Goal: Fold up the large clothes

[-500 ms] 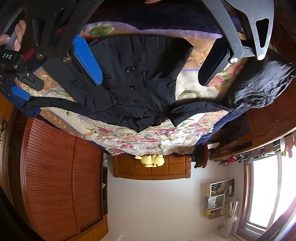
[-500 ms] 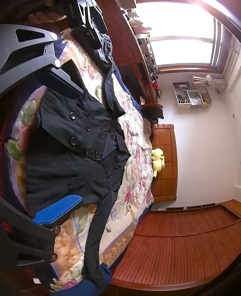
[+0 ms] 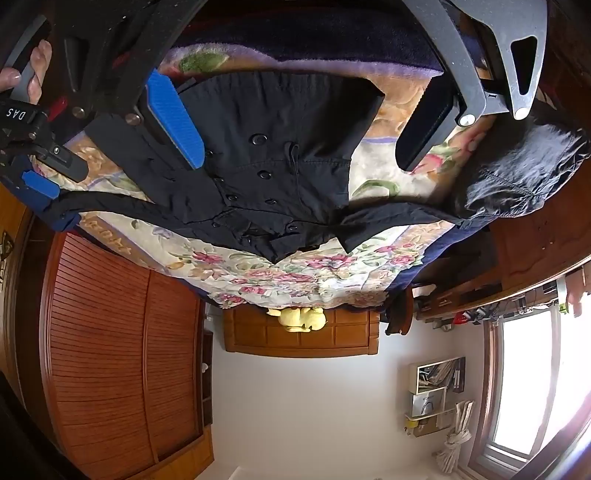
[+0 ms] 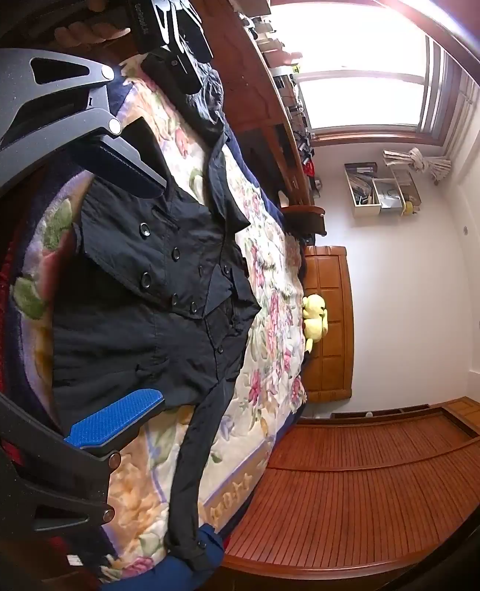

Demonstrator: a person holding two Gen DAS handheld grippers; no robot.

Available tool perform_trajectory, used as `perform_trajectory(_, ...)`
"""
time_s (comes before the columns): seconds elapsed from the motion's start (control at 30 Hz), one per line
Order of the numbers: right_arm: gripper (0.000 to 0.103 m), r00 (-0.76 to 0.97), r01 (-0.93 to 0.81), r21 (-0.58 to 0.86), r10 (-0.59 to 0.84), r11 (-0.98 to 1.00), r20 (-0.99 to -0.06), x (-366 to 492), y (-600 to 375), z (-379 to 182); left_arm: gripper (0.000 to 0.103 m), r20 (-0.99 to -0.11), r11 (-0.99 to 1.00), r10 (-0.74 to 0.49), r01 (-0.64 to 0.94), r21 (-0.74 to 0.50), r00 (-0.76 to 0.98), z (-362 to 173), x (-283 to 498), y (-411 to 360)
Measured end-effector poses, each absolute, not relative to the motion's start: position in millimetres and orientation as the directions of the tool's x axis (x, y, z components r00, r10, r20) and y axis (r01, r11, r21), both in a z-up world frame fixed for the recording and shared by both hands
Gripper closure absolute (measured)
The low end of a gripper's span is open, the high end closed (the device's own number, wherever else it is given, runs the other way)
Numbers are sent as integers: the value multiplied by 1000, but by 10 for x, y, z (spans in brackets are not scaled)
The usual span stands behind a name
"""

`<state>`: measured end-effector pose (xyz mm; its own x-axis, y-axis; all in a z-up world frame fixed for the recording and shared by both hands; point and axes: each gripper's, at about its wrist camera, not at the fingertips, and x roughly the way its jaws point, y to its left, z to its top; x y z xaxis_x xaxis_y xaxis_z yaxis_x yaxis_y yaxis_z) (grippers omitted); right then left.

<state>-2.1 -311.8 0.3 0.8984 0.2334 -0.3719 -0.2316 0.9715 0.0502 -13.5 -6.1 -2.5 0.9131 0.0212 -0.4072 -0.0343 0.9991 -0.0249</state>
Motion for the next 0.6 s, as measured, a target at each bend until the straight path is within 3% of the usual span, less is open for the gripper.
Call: perform_trajectory(0.6,0,902,-223,48,225,974,-369,-43,-3063,5,0,-409,999,19,-34,-31,912,-2,-77,7)
